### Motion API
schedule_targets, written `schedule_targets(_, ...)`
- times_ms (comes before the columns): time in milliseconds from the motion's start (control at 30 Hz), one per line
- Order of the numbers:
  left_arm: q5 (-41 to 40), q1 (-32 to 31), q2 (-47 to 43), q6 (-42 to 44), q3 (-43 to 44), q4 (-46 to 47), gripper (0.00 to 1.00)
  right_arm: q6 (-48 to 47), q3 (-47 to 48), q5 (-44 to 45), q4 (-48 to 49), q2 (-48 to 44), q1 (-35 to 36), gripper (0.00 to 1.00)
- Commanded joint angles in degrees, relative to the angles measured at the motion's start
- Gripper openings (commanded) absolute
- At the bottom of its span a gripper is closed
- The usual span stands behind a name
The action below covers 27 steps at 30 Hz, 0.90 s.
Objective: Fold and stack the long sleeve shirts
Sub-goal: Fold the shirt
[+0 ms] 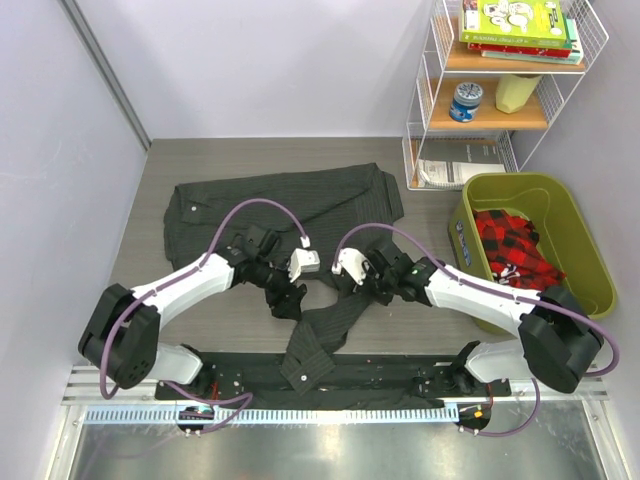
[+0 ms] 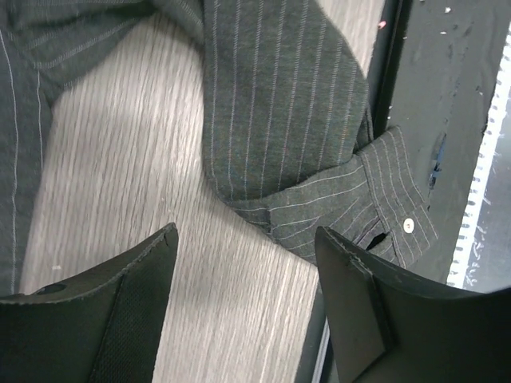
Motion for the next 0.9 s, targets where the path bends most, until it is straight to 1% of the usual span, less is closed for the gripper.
schedule_targets(0,3.83,-1.65,-1.92,4.6,-0.54,1.8,0.69,5.03,-1.37,-1.39,1.72,-1.31,-0.58,0.01)
schedule_targets(67,1.02,-4.54,-1.22,5.83,-0.19,1.36,0.68,6.7,-1.37,-2.09,1.72,-0.34,-1.11,0.01)
schedule_targets(167,0.4,-5.61,-0.95,7.32,0.08,0.4,0.66,8.38,-1.37,-2.88,1.81,0.89,-2.08,0.01)
schedule_targets(200,-0.82,-6.22,-1.21,8.2,0.08,-0.04,0.65,8.64,-1.11,-2.8,1.72,1.07,-2.34,0.01)
schedule_targets(233,-3.87,-7.36,-1.39,9.08,-0.01,0.22,0.65,8.91,-0.94,-2.89,1.72,1.33,-2.78,0.01)
schedule_targets(300,-4.17,-7.55,-1.57,10.48,-0.1,-0.83,0.65,9.7,-0.32,-3.59,1.72,1.68,-3.13,0.01)
schedule_targets(400,-6.71,-9.83,-2.09,12.24,-1.59,-1.28,0.66,10.49,0.3,-4.12,1.37,2.65,-3.48,0.01)
schedule_targets(433,-7.85,-11.75,-2.1,12.6,-2.29,-0.93,0.66,10.67,0.38,-4.2,1.28,2.91,-3.57,0.01)
schedule_targets(500,-10.4,-13.43,-2.01,12.6,-2.65,-0.4,0.67,11.02,0.65,-5.0,1.11,2.91,-3.92,0.01)
schedule_targets(633,-12.52,-13.79,-0.61,13.21,-2.39,1.1,0.7,11.55,0.82,-5.96,1.02,3.0,-4.01,0.01)
schedule_targets(700,-13.04,-14.05,0.53,13.04,-1.33,0.75,0.7,11.63,1.0,-6.31,1.1,3.18,-3.93,0.01)
schedule_targets(800,-14.62,-15.19,3.35,12.51,0.33,-0.04,0.6,11.55,1.26,-6.32,1.19,3.44,-3.93,0.01)
schedule_targets(833,-15.06,-15.46,4.48,12.16,0.69,-0.04,0.56,11.46,1.35,-6.4,1.19,3.53,-3.93,0.01)
schedule_targets(867,-15.5,-15.46,5.11,11.55,0.95,0.04,0.55,11.55,1.35,-6.4,1.19,3.62,-3.84,0.01)
